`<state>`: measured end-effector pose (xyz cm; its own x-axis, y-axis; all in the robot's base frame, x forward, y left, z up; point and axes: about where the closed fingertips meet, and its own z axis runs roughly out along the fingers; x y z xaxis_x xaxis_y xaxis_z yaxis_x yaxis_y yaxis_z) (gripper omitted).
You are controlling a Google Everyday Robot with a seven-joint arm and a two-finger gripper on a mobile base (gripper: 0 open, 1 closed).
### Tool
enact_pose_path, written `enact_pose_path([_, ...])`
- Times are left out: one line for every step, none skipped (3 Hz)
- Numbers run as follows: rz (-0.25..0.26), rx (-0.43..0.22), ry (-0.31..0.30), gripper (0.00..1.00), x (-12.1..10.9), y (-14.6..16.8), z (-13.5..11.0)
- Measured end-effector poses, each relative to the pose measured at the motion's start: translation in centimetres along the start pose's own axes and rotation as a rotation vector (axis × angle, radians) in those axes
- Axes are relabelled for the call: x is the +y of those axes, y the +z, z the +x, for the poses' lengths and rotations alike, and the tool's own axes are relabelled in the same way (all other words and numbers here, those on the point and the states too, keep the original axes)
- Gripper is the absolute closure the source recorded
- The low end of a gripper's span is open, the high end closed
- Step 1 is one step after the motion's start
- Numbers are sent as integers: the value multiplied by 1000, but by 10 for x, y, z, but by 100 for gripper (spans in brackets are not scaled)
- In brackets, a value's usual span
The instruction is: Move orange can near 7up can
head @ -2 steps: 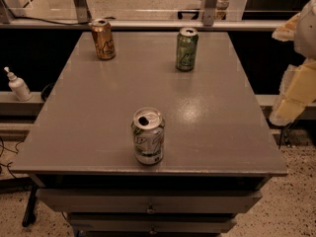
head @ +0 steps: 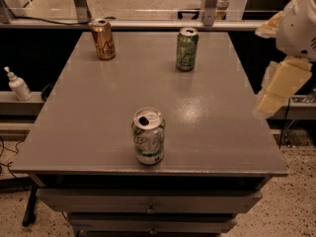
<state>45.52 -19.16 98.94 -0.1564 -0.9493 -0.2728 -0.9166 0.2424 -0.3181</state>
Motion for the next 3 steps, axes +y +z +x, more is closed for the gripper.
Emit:
enact_pose_path([2, -121, -55, 0, -21, 29, -46])
enact_pose_path([4, -241, -71, 0, -41, 61, -98])
enact_pose_path([4, -241, -71, 0, -41, 61, -98])
